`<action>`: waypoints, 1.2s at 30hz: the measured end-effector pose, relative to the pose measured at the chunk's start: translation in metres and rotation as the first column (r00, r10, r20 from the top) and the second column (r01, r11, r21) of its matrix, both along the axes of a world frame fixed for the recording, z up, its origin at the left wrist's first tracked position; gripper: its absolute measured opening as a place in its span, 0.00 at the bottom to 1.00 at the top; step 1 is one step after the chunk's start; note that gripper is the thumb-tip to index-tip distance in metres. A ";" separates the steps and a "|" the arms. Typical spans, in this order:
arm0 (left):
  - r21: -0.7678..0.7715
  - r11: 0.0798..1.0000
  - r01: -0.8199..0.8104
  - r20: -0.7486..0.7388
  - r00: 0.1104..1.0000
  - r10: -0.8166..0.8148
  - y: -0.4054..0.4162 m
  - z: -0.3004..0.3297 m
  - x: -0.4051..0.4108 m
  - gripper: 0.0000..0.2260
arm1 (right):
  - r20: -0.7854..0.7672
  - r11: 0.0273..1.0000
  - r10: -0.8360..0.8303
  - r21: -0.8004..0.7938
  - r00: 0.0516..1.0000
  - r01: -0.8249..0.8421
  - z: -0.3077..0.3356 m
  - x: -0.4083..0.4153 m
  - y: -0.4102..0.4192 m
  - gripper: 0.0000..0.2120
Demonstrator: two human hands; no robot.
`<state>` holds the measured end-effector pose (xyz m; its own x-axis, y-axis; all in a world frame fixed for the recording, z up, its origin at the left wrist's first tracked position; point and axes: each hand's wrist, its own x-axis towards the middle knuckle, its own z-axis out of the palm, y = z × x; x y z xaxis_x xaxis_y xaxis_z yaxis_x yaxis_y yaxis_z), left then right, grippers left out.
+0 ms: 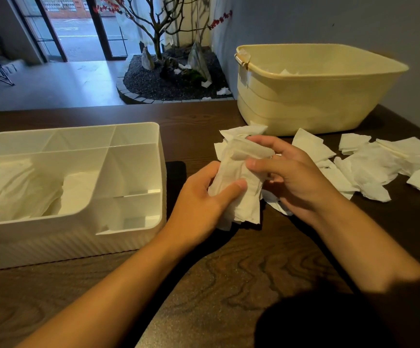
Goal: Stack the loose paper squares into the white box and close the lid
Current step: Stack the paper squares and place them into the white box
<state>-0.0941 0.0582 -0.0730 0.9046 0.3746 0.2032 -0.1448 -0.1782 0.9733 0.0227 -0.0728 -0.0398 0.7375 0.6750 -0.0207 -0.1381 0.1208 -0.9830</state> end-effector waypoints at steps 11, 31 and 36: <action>0.071 0.997 -0.011 -0.006 1.000 0.011 -0.002 0.000 -0.002 0.14 | 0.282 0.963 0.012 -0.262 0.959 0.065 -0.010 -0.011 0.012 0.10; 0.066 0.959 -0.275 -0.376 0.884 0.280 0.057 0.131 -0.080 0.04 | 0.257 0.993 -0.005 -0.112 0.966 0.035 0.055 -0.081 0.084 0.13; 0.181 0.916 -0.357 -0.499 0.770 0.398 0.104 0.141 -0.108 0.02 | 0.223 0.984 0.094 -0.171 0.970 -0.056 0.059 -0.099 0.127 0.16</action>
